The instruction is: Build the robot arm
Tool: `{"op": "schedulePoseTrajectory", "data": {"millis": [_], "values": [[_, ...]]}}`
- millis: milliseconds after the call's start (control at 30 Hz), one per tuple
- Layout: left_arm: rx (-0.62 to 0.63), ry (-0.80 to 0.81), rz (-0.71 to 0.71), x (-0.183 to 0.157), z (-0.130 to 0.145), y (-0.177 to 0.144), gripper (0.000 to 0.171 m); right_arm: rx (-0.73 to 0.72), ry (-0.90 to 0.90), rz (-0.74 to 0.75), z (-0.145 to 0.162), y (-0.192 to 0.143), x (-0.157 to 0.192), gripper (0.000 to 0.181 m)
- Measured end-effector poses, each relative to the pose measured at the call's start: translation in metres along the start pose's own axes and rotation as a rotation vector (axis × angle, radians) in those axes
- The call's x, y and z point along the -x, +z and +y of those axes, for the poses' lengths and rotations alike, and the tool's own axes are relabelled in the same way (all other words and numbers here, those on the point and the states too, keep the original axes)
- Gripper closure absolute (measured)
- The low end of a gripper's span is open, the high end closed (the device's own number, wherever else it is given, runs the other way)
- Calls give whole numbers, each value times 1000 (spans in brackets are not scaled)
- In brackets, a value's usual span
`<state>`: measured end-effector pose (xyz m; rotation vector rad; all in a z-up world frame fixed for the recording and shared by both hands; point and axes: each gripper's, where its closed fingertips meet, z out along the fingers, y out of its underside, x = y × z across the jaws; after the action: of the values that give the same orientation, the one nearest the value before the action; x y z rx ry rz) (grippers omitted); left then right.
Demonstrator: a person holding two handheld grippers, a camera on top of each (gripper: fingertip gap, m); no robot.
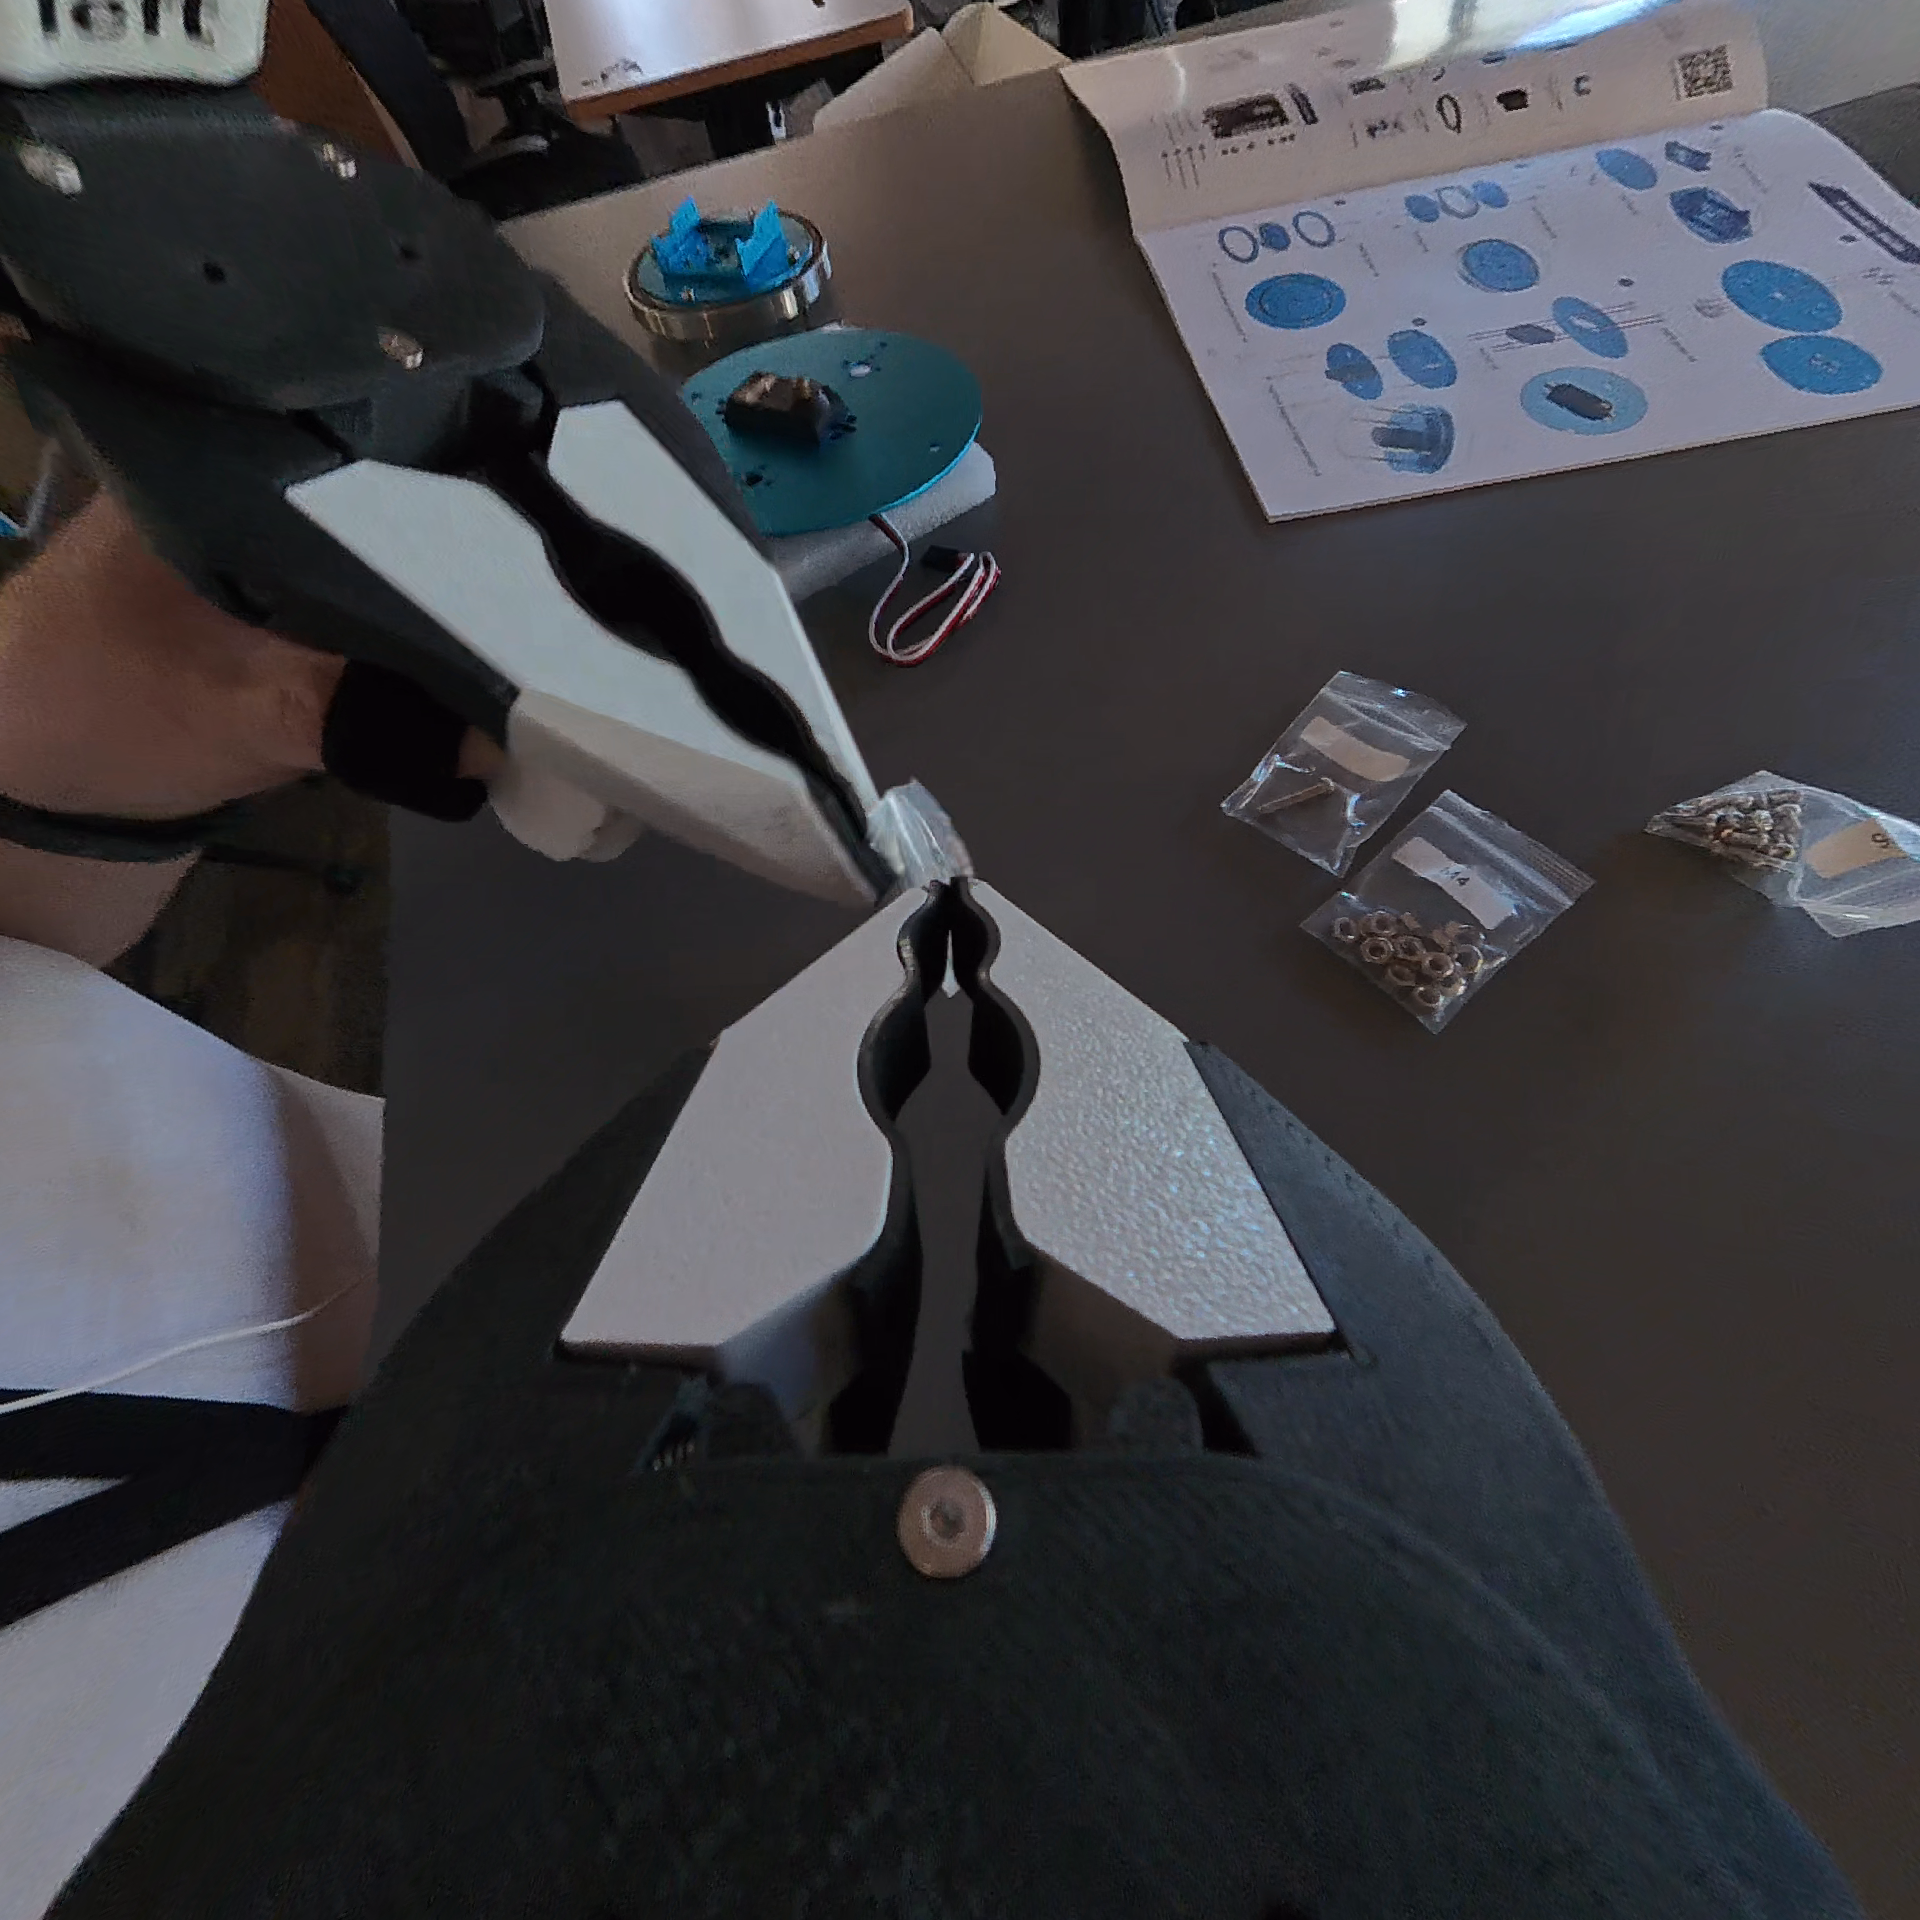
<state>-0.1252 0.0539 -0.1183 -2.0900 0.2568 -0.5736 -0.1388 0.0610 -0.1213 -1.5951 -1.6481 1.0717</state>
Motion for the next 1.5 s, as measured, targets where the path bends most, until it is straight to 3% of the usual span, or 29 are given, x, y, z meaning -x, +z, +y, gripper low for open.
{"op": "schedulePoseTrajectory", "data": {"millis": [67,200,233,333,433,567,1000,1133,1500], "values": [[-40,89,-34,0,0,-2,142,-24,55,-42,-5,-5,1,181],[-155,326,-294,16,-7,-3,84,-64,183,-140,-12,-12,4,181],[-175,400,-350,16,-10,-3,82,-68,208,-167,-13,-13,6,181],[-184,599,-382,2,-16,3,92,-60,289,-254,-13,-16,12,181],[-150,682,-321,-7,-14,12,99,-35,329,-320,-11,-19,17,181],[-133,776,-287,-13,-12,13,123,-4,310,-312,-8,-25,15,181],[-121,817,-291,-14,-11,22,130,61,312,-279,1,-27,11,181],[-146,869,-361,-11,-15,19,145,78,325,-240,6,-27,4,181],[-128,846,-379,-8,-20,21,147,44,369,-270,3,-26,-1,181]]}}
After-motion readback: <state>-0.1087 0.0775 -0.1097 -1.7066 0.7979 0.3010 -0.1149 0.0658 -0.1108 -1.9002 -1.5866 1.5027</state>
